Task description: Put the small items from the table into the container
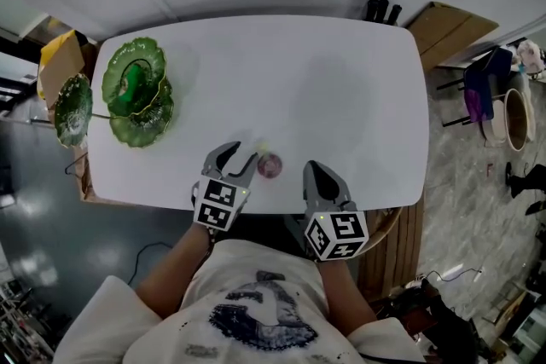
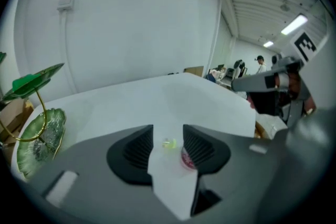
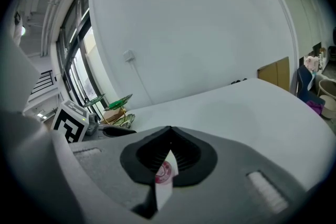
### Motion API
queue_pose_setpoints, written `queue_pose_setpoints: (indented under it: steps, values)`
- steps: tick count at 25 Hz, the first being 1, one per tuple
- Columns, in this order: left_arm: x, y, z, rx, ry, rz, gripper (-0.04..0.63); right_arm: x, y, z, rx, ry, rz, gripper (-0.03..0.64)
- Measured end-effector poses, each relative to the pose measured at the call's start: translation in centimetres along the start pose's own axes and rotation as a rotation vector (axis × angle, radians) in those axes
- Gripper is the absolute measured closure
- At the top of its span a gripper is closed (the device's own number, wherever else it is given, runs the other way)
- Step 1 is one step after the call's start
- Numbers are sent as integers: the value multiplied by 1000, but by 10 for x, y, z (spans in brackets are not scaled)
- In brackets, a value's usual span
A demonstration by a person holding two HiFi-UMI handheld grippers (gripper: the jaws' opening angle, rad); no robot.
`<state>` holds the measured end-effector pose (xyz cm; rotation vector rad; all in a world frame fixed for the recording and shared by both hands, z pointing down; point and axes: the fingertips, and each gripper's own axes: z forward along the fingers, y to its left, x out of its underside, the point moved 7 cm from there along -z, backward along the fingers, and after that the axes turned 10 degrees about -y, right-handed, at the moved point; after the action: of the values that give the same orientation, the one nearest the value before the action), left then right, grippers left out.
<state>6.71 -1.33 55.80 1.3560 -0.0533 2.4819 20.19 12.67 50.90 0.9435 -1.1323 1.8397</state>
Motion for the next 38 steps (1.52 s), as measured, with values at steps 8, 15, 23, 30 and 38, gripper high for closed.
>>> queue_pose_setpoints:
  steps: [8, 15, 23, 30, 38]
  values:
    - [9, 6, 35, 45, 62, -13, 405, 13, -21, 16, 43, 41, 29, 620]
    - [20, 8, 53, 80, 121, -21, 390, 13, -28, 34, 53, 45, 34, 620]
    - [31, 7, 72, 75, 179, -25, 390, 14, -35, 40, 64, 50, 40, 620]
    - [42, 3, 79, 69, 223, -35, 391, 15, -39, 36, 69, 45, 42, 620]
    - [49, 2, 83, 60, 265, -22, 394, 18, -41, 27, 69, 46, 48, 620]
